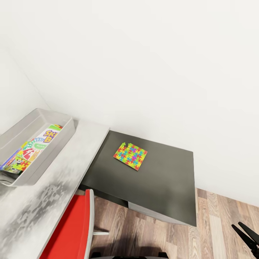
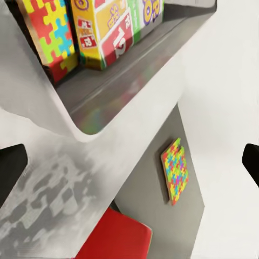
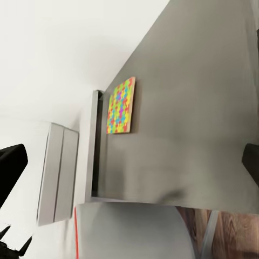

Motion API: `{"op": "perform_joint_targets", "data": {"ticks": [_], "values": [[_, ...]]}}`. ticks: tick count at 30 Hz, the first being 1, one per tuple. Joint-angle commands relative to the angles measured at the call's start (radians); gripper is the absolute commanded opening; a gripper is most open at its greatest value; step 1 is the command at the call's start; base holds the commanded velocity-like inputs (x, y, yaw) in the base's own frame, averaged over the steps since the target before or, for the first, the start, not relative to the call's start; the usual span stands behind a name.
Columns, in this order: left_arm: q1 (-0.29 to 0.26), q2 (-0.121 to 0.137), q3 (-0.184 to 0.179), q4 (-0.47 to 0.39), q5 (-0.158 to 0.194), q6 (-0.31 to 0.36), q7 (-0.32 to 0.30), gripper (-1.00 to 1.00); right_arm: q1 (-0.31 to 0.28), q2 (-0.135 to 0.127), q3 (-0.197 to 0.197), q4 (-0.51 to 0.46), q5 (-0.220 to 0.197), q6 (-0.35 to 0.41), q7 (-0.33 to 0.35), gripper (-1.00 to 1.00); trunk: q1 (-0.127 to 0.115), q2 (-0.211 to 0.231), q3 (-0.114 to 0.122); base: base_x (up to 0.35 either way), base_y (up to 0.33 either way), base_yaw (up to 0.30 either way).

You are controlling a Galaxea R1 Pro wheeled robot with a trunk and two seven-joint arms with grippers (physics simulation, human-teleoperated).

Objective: Put all the toys in the child's room - the three board games (two on the bed and one on the table), the two jigsaw puzzles on the table, and the tennis ball on the table - inside the toy box on the table in the child's room.

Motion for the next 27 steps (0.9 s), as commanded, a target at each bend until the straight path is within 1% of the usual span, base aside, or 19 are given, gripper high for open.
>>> {"op": "perform_joint_targets", "data": {"ticks": [1,4,5,8,12,13,18,21,27], "values": [[0.001,-0.004,0.013,0.0,-0.026,0.002,-0.024,1.0,0.001,0.0,0.001,-0.001,-0.007,0.008,-0.001,1.0,0.001,-0.002,0.0,0.0,0.0,0.129],[0.003,-0.012,0.048,0.0,-0.063,0.002,-0.073,1.0,0.001,0.0,0.001,-0.002,-0.006,0.007,-0.001,1.0,0.001,-0.002,0.003,0.0,0.0,0.153],[0.004,-0.015,0.064,0.0,-0.08,0.002,-0.105,1.0,0.001,0.001,0.001,-0.002,-0.006,0.007,-0.002,1.0,0.001,-0.002,0.004,0.0,0.0,0.176],[0.005,-0.019,0.077,0.0,-0.107,0.002,-0.139,1.0,0.001,0.001,0.001,-0.002,-0.005,0.007,-0.002,1.0,0.001,-0.002,0.007,0.0,0.0,0.184],[0.006,-0.021,0.086,0.0,-0.143,0.002,-0.162,1.0,0.001,0.002,0.001,-0.003,-0.005,0.007,-0.004,1.0,0.001,-0.002,0.012,0.0,0.0,0.192],[0.006,-0.021,0.087,0.0,-0.157,0.002,-0.168,1.0,0.001,0.003,0.002,-0.004,-0.005,0.007,-0.005,1.0,0.001,-0.002,0.013,0.0,0.0,0.196],[0.006,-0.027,0.09,0.0,-0.178,0.002,-0.177,1.0,0.001,0.003,0.003,-0.004,-0.005,0.006,-0.007,1.0,0.001,-0.002,0.019,-0.005,0.0,0.195],[0.006,-0.029,0.091,-0.001,-0.181,0.002,-0.18,1.0,0.001,0.004,0.004,-0.002,-0.005,0.006,-0.007,1.0,0.001,-0.002,0.021,-0.015,0.0,0.11],[0.006,-0.031,0.09,-0.006,-0.183,0.002,-0.197,1.0,0.001,0.004,0.002,0.002,-0.005,0.006,-0.007,1.0,0.001,-0.002,0.021,-0.004,-0.009,0.022]]}}
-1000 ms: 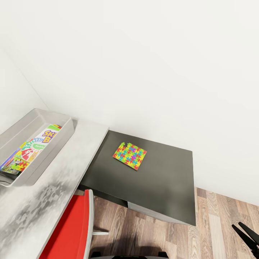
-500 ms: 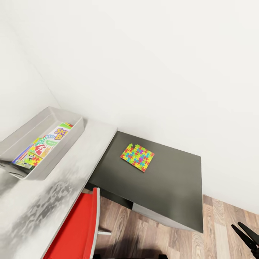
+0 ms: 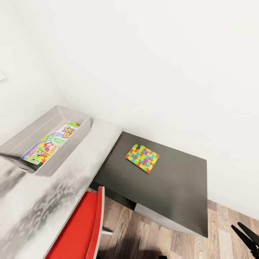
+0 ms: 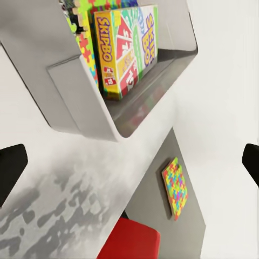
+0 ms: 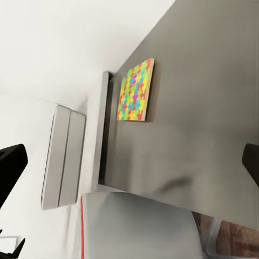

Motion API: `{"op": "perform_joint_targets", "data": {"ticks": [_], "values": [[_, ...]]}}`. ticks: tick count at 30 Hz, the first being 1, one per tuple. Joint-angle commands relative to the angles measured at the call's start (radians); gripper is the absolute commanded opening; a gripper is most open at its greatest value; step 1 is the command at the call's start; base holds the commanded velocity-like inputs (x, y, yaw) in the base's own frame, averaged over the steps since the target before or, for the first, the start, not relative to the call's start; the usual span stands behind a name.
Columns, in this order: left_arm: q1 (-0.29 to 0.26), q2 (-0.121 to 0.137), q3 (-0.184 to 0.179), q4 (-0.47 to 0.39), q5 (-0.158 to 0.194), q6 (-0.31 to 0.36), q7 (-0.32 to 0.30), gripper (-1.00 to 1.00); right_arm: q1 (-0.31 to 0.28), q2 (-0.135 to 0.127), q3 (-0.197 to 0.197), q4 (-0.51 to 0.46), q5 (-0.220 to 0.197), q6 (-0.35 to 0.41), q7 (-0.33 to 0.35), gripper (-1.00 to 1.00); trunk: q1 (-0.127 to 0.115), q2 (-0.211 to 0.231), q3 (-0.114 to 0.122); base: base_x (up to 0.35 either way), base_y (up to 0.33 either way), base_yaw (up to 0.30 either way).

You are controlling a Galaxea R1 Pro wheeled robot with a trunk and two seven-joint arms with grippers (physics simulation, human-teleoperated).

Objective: Put all the toys in the child's room - the three board games (two on the bed and one on the table), the two jigsaw puzzles on the table, and the tennis ball on the table - inside the toy box on the table in the child's room.

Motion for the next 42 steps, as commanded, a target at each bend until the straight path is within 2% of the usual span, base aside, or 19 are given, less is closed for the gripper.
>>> {"op": "perform_joint_targets", "data": {"ticks": [1,10,19,30,42], "values": [[0.0,0.0,0.0,0.0,-0.004,0.003,-0.007,1.0,0.0,0.0,0.0,0.0,-0.006,0.008,-0.001,1.0,0.001,-0.002,-0.001,-0.018,-0.058,0.005],[0.0,0.0,0.0,-0.001,-0.004,0.003,-0.015,1.0,0.0,0.001,-0.001,0.001,-0.006,0.008,-0.001,1.0,0.001,-0.002,-0.001,-0.071,-0.168,0.001],[0.0,-0.001,0.0,-0.001,-0.004,0.003,-0.017,1.0,0.0,0.001,-0.001,0.0,-0.006,0.008,-0.001,1.0,0.001,-0.002,-0.001,-0.022,-0.039,0.0],[0.0,-0.001,0.002,-0.001,-0.005,0.003,-0.037,1.0,0.0,0.002,-0.001,-0.005,-0.006,0.008,-0.001,1.0,0.001,-0.002,-0.001,-0.243,-0.046,0.0],[0.0,-0.008,0.003,-0.001,-0.008,0.003,-0.067,1.0,0.0,0.002,-0.001,-0.011,-0.006,0.007,0.004,1.0,0.001,-0.002,0.015,-0.077,-0.003,0.0]]}}
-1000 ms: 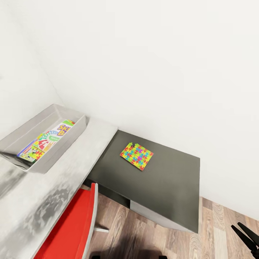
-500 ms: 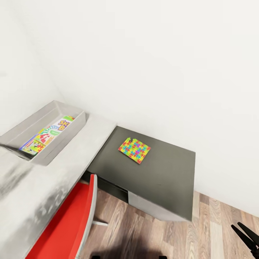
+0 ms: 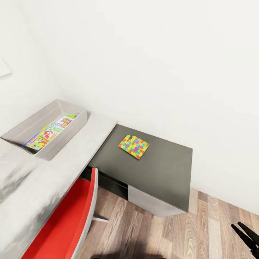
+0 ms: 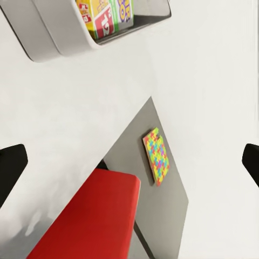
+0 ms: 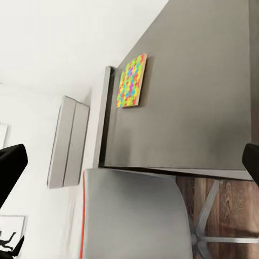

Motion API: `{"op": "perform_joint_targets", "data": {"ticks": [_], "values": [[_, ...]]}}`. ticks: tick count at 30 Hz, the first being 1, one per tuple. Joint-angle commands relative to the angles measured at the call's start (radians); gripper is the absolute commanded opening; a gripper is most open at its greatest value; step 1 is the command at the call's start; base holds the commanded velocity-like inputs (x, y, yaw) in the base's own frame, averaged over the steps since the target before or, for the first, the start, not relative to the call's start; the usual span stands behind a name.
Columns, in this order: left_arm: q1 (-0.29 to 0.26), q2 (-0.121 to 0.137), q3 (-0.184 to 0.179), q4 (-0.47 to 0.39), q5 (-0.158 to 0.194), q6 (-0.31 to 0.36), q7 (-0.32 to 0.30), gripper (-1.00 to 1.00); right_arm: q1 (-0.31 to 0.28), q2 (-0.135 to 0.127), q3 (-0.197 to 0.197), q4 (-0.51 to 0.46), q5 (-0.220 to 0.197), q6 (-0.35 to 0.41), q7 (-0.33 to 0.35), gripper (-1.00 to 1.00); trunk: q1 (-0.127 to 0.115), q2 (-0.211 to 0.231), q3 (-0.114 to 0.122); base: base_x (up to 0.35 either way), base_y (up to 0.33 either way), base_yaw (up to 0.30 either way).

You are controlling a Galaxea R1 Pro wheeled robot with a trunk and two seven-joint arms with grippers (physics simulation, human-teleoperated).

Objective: Put all the toys in the child's room - the three board games (two on the bed and one on the table), the two jigsaw puzzles on the table, and the tennis ball on the table - inside the toy box on the table in the child's room.

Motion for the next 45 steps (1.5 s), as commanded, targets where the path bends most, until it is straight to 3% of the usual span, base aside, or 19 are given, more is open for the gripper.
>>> {"op": "perform_joint_targets", "data": {"ticks": [1,21,28,37,45], "values": [[0.0,0.0,0.001,0.0,-0.002,0.004,-0.005,1.0,0.0,0.0,0.001,-0.001,-0.006,0.003,0.0,1.0,0.001,-0.002,0.001,-0.007,0.0,0.0],[0.0,0.001,-0.006,-0.001,-0.002,0.004,-0.011,1.0,0.0,-0.003,0.002,0.0,-0.007,-0.031,0.001,1.0,0.001,-0.002,0.034,-0.001,0.0,0.0],[0.0,0.002,-0.009,-0.002,-0.028,0.004,-0.012,1.0,0.0,-0.005,0.002,0.001,-0.007,-0.032,0.002,1.0,0.001,-0.002,0.045,0.0,0.0,0.0],[0.0,0.001,-0.043,-0.002,-0.04,0.004,-0.012,1.0,0.0,-0.008,0.002,0.003,-0.007,-0.032,0.003,1.0,0.001,-0.002,0.06,0.0,0.0,0.0],[0.0,0.0,-0.071,-0.003,-0.081,0.004,-0.011,1.0,0.0,-0.007,0.002,0.0,-0.006,-0.033,0.003,1.0,0.001,-0.002,0.074,0.0,0.0,0.0]]}}
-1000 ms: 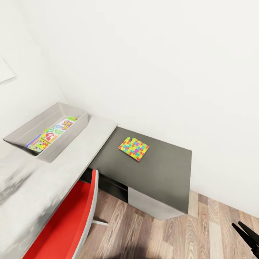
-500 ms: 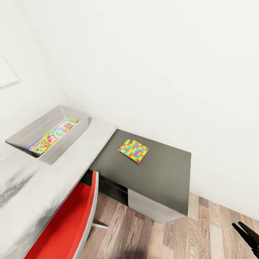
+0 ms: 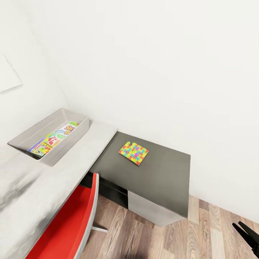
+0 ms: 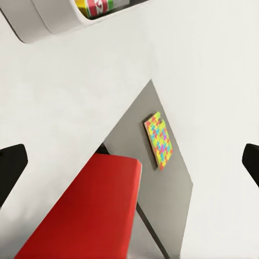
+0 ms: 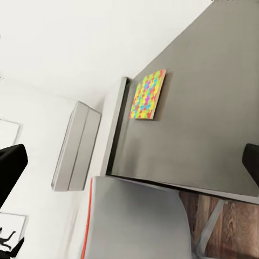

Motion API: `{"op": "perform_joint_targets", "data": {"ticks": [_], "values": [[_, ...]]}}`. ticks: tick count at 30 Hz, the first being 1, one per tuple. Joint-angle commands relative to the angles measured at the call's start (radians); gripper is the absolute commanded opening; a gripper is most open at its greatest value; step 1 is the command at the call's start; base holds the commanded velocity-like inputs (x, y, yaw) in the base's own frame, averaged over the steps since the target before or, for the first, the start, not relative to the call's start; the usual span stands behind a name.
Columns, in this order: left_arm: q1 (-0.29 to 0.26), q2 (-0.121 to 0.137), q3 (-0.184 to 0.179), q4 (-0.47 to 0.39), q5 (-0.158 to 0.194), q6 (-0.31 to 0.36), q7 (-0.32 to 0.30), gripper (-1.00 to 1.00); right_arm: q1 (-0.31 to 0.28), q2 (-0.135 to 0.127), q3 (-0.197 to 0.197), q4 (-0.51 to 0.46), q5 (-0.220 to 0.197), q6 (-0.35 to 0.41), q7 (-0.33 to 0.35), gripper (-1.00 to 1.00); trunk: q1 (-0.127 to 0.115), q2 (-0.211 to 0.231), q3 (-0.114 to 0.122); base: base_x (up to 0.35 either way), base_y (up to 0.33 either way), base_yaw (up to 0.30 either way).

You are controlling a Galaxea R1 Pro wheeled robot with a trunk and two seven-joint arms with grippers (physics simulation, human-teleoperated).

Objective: Put all the toys in the child's room - the three board games (two on the bed and one on the table), the two jigsaw puzzles on the table, and the tennis ball on the table - inside the toy box on the table in the child's room.

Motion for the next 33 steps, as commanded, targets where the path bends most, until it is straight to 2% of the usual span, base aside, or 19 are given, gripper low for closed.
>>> {"op": "perform_joint_targets", "data": {"ticks": [1,10,33], "values": [[0.0,0.0,-0.004,0.0,-0.004,0.004,-0.004,1.0,0.0,0.0,0.001,-0.001,-0.006,0.008,-0.001,1.0,0.001,-0.002,0.0,0.0,0.0,0.0],[0.0,0.0,-0.027,-0.005,-0.01,0.004,-0.006,1.0,0.002,-0.001,0.001,-0.002,-0.006,0.009,0.009,1.0,0.001,-0.002,0.015,0.0,0.0,0.0],[0.0,0.001,-0.029,-0.008,-0.015,0.004,-0.041,1.0,0.002,-0.004,0.001,-0.005,-0.007,0.009,0.033,1.0,0.001,-0.002,0.054,0.0,0.0,0.0]]}}
